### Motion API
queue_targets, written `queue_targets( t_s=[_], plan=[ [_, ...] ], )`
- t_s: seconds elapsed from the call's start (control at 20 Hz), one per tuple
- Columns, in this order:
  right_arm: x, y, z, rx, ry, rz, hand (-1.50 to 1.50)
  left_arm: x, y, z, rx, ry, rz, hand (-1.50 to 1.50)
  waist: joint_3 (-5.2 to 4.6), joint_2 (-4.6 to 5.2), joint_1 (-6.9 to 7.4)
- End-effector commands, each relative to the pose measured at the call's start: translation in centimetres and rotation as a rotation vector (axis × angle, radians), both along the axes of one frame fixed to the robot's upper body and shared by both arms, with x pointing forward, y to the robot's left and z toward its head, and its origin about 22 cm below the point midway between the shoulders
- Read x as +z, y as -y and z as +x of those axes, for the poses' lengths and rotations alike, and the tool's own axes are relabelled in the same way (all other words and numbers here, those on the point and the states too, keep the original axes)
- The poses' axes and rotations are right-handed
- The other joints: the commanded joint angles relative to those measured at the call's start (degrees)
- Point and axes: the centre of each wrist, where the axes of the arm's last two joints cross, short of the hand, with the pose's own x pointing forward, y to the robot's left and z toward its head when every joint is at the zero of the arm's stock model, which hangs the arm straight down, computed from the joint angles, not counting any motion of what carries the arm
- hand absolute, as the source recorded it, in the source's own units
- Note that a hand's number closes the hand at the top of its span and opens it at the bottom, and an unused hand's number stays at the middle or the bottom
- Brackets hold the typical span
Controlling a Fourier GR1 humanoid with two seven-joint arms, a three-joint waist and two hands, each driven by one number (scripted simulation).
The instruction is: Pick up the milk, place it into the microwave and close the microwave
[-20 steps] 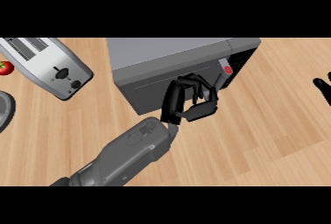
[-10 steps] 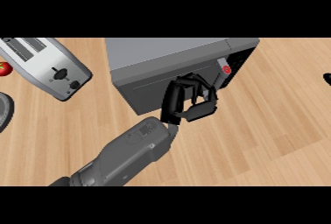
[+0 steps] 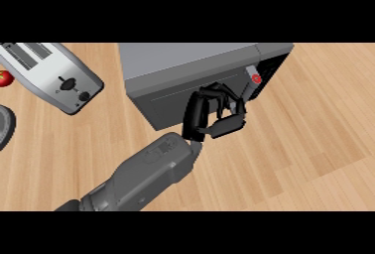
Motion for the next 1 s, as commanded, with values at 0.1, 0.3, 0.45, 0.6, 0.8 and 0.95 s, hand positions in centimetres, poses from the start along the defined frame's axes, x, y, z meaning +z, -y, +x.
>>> queue_targets(
  t_s=[0.1, 0.3, 0.45, 0.6, 0.8, 0.95],
  plan=[
    [0.74, -0.15, 0.14, 0.065, 0.014, -0.001, -1.5, 1.33, -0.45, 2.57, 0.049, -0.008, 0.003, 1.5, -0.03, 0.78, -0.12],
    [0.95, -0.46, 0.32, 0.103, 0.005, -0.002, -1.5, 1.48, -0.28, 2.59, 0.039, -0.002, -0.001, 1.5, -0.06, 1.05, 0.05],
    [1.07, -0.23, 0.25, 0.118, -0.005, -0.006, -1.5, 1.31, -0.4, 2.73, 0.046, -0.003, 0.004, 1.5, 0.0, 0.89, 0.05],
    [0.87, -0.48, 0.34, 0.139, -0.024, -0.003, -1.5, 1.24, -0.36, 2.67, 0.048, -0.004, -0.002, 1.5, -0.05, 0.97, 0.35],
    [1.22, 0.01, 0.34, 0.139, -0.025, -0.008, -1.5, 0.89, -0.44, 2.57, 0.052, 0.001, 0.002, 1.5, 0.0, 1.19, -0.26],
    [1.41, 0.09, 0.37, 0.139, -0.017, 0.003, -1.5, 1.05, -0.34, 2.65, 0.051, 0.008, -0.001, 1.5, 0.02, 1.06, -0.2]
  ],
)
